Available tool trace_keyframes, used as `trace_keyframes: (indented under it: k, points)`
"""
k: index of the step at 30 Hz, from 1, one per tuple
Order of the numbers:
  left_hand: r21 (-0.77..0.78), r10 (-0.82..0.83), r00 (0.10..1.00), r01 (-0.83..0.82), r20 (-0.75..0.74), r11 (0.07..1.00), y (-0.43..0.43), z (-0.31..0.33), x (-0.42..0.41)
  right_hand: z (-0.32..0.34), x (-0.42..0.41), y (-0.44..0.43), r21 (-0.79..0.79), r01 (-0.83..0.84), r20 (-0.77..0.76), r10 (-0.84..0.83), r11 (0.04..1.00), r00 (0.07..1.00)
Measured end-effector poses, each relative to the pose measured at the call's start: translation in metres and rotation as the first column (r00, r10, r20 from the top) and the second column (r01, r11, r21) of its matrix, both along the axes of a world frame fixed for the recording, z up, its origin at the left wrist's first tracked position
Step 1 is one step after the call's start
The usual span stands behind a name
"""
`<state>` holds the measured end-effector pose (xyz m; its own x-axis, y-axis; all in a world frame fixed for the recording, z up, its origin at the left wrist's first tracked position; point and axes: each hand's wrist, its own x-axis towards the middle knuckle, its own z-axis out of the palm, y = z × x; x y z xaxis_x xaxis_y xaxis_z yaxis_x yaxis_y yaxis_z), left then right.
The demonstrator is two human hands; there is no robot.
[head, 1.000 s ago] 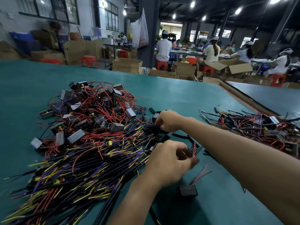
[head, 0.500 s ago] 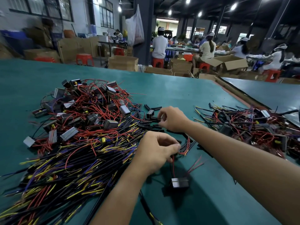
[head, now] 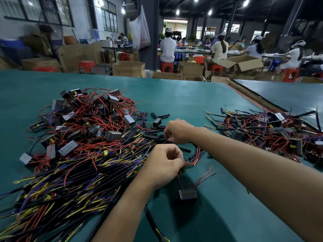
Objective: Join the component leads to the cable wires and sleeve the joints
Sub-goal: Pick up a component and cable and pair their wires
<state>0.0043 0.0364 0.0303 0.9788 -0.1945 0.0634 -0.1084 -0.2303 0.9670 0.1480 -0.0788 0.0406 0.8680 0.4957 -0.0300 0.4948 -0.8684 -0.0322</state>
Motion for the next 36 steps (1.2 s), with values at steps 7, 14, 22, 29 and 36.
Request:
trace_keyframes:
  k: [7,14,22,29,36]
  points:
    - [-0.064,-0.029,0.999,0.027,-0.032,0.998,0.001,0.000,0.000,0.013,-0.077,-0.041,0.891,0.280,-0.249,-0.129,0.358,0.960]
    - [-0.125,-0.094,0.990,0.080,-0.109,0.989,0.006,0.004,-0.002,-0.007,-0.136,-0.062,0.956,0.253,-0.242,-0.087,0.148,0.966]
    - [-0.027,-0.057,0.998,0.057,-0.023,0.998,0.006,0.003,0.002,-0.013,-0.136,-0.068,0.939,0.209,-0.213,-0.018,0.272,0.977]
    - [-0.039,-0.078,0.997,0.077,-0.008,0.996,-0.002,-0.005,0.000,-0.014,-0.141,-0.060,0.920,0.139,-0.169,0.050,0.366,0.984]
    - [-0.043,-0.096,0.995,0.095,-0.029,0.995,0.000,-0.007,0.002,-0.011,-0.139,-0.067,0.908,0.177,-0.189,-0.007,0.381,0.982]
